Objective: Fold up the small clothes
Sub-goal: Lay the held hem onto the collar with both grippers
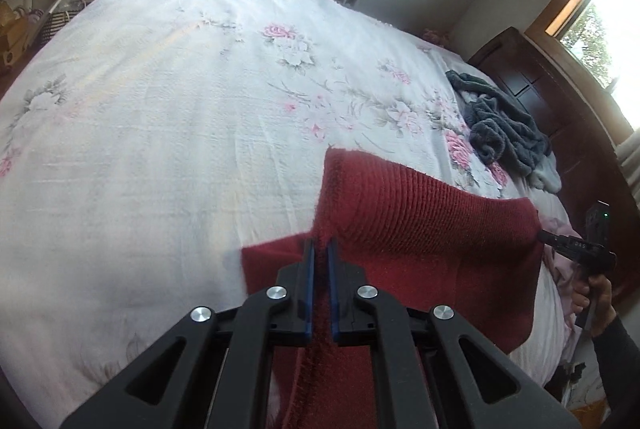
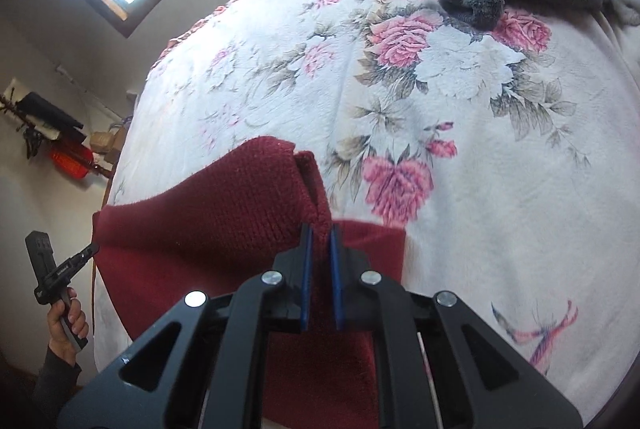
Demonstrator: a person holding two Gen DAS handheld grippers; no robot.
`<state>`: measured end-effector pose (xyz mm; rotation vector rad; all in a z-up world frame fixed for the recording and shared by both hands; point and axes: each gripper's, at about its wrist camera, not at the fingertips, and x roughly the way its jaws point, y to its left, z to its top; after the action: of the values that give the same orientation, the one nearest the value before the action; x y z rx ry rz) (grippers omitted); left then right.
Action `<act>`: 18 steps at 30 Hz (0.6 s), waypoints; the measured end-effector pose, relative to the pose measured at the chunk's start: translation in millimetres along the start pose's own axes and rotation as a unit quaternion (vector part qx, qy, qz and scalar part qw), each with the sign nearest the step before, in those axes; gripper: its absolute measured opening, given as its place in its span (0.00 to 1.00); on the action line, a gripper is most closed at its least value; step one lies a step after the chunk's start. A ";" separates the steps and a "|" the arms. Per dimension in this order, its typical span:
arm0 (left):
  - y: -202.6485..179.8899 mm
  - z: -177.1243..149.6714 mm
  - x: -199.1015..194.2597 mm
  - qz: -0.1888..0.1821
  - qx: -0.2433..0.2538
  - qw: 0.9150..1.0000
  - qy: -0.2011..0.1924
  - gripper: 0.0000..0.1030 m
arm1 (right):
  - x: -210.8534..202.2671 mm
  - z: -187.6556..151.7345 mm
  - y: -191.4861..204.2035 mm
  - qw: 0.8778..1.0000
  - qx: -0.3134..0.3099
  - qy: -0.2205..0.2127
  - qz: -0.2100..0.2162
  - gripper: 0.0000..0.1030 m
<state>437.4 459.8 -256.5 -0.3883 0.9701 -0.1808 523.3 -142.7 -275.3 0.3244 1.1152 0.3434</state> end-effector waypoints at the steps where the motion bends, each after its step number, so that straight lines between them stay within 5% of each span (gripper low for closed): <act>1: 3.7 4.3 7.7 0.000 -0.007 1.000 0.005 0.05 | 8.0 6.0 -0.7 1.000 0.003 0.003 -0.005 0.07; 9: 39.3 21.6 78.4 0.012 -0.059 0.997 0.057 0.05 | 78.0 30.4 -12.9 0.997 0.004 0.048 -0.063 0.07; 18: 57.7 23.1 117.7 0.018 -0.076 0.994 0.081 0.05 | 106.7 30.7 -29.6 0.996 0.011 0.054 -0.072 0.07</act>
<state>520.8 480.5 -358.1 -0.5006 1.1545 -0.1079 596.9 -126.5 -362.0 0.2453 1.2419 0.2222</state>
